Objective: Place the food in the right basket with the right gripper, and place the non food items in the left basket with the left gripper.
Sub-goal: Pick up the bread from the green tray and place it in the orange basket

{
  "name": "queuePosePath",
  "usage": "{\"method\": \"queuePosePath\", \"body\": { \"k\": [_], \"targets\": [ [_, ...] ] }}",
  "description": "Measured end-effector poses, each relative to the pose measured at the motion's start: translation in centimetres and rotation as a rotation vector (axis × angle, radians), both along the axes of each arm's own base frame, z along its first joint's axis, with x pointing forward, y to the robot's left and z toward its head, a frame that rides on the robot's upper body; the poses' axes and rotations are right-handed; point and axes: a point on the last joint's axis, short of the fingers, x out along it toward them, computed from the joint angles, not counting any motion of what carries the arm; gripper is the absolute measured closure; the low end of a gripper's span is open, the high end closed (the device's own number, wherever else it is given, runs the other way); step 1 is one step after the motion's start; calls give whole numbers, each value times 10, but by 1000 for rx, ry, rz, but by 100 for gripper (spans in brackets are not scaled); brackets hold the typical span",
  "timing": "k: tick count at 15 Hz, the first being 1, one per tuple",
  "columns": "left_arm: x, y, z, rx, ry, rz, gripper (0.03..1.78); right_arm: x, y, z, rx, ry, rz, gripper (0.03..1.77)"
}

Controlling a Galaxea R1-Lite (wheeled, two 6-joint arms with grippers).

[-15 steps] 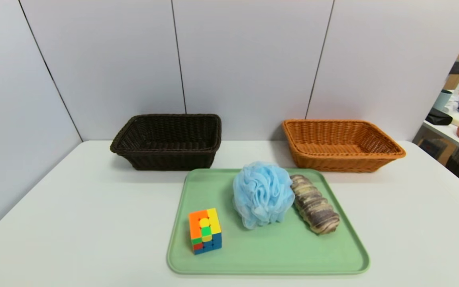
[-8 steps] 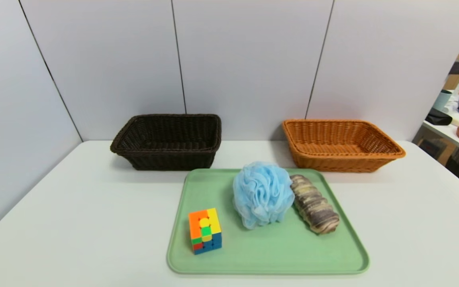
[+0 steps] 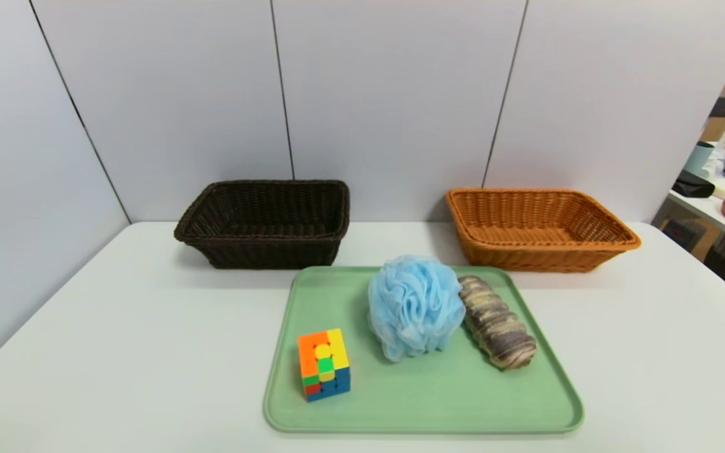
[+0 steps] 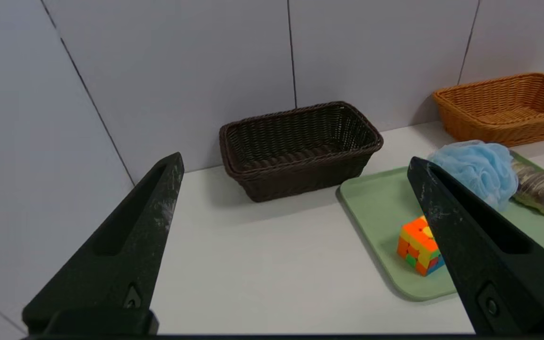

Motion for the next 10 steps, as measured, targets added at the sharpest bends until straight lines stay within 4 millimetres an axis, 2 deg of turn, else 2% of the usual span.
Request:
{"method": "queuePosePath", "body": {
  "k": [2, 4, 6, 10],
  "targets": [
    [31, 0, 20, 6, 58, -11, 12, 29, 1, 32, -5, 22, 31, 10],
    [61, 0, 26, 18, 128, -2, 12, 63, 2, 51, -6, 77, 62, 10],
    [91, -1, 28, 42, 193, -7, 12, 102, 8, 52, -5, 204, 112, 10],
    [142, -14, 25, 57, 319, -62, 12, 175, 39, 30, -54, 447, 182, 10]
  ]
}}
